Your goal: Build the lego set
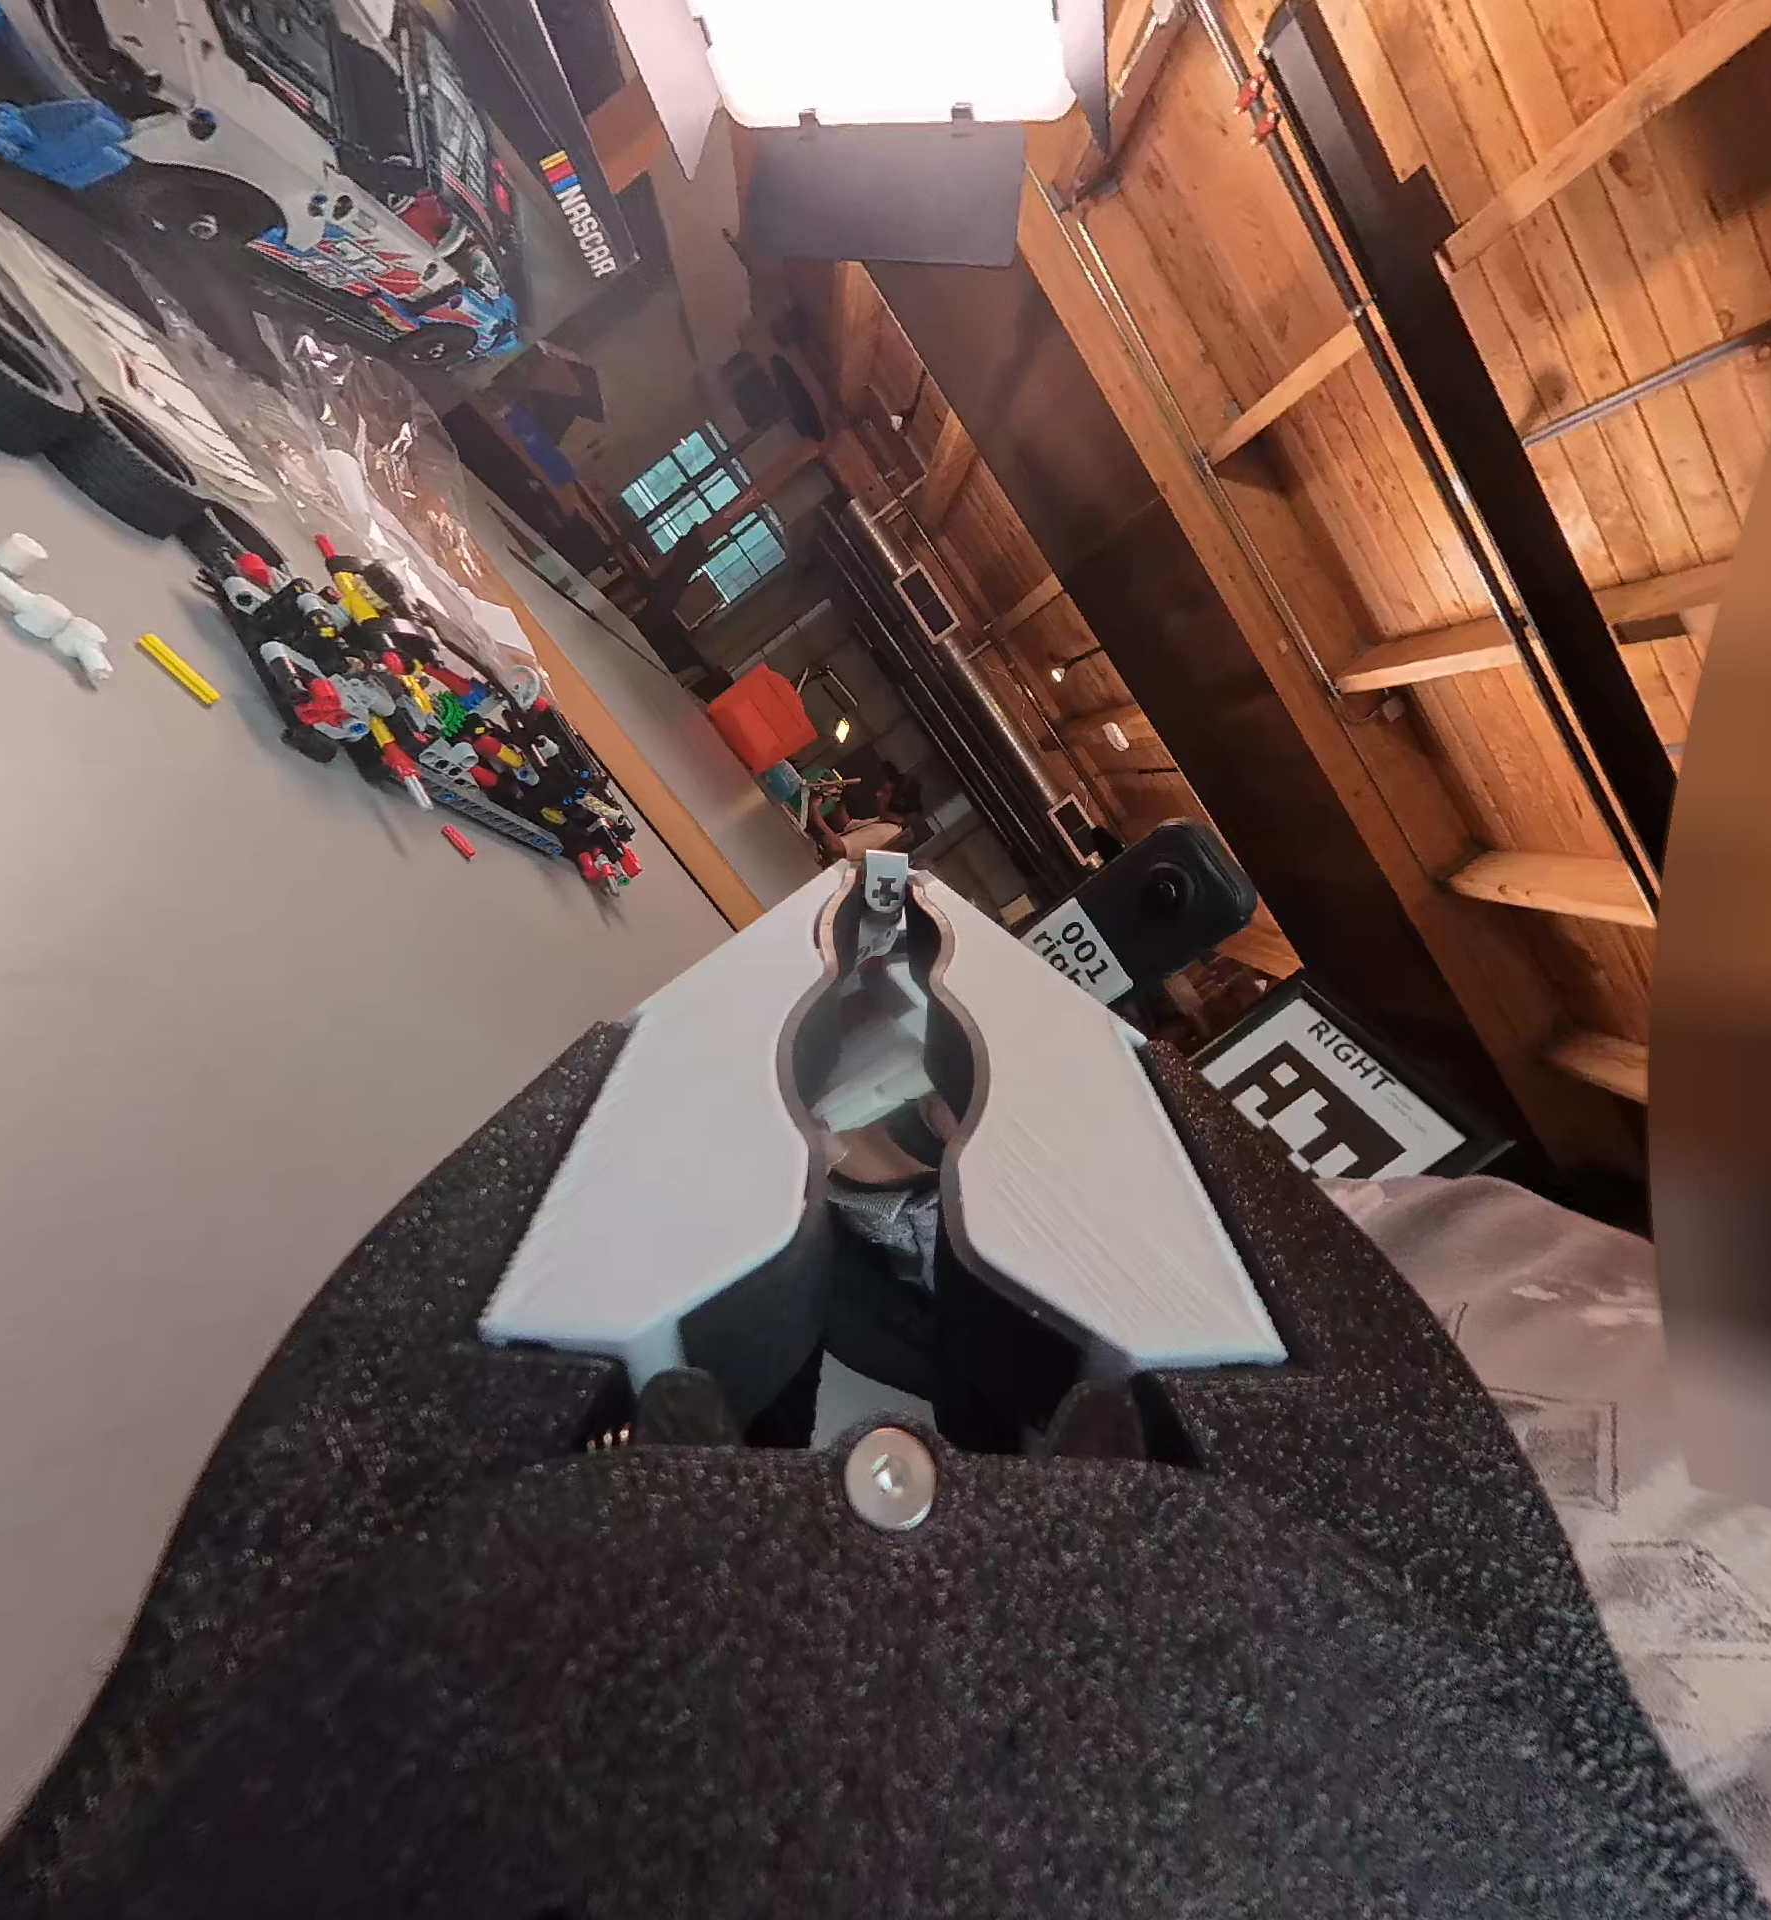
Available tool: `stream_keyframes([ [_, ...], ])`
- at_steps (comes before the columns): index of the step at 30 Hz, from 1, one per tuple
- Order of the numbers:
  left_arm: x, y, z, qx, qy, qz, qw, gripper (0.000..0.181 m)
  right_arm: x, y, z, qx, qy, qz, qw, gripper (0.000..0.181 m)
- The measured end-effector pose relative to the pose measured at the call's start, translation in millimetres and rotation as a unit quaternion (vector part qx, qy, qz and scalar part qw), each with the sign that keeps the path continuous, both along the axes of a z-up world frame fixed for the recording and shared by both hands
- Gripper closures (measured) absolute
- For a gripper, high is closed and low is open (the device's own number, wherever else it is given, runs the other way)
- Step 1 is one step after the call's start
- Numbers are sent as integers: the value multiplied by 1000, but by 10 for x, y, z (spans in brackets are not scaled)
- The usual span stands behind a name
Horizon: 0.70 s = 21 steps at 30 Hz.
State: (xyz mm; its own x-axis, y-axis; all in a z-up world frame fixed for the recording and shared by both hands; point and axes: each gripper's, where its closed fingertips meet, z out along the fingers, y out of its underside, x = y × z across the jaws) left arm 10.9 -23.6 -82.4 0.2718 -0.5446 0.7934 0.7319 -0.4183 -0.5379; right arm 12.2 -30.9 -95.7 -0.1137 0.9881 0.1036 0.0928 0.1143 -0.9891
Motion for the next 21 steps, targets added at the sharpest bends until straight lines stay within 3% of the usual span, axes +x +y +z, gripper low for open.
stream_keyframes([
  [3,82,-80,32,27,59,-33,997,169,56,-28,16,0,-2,23,1000,181],
  [11,137,-197,-6,48,229,-54,971,177,148,-138,54,13,-1,64,998,181],
  [15,-363,-206,183,60,204,15,977,178,293,118,-13,19,-15,52,998,181],
  [18,-252,-204,-35,35,245,-13,969,177,260,104,-210,60,-57,58,995,181],
  [21,-116,-127,-442,-23,326,-36,944,177,257,94,-700,118,-169,75,976,181],
])
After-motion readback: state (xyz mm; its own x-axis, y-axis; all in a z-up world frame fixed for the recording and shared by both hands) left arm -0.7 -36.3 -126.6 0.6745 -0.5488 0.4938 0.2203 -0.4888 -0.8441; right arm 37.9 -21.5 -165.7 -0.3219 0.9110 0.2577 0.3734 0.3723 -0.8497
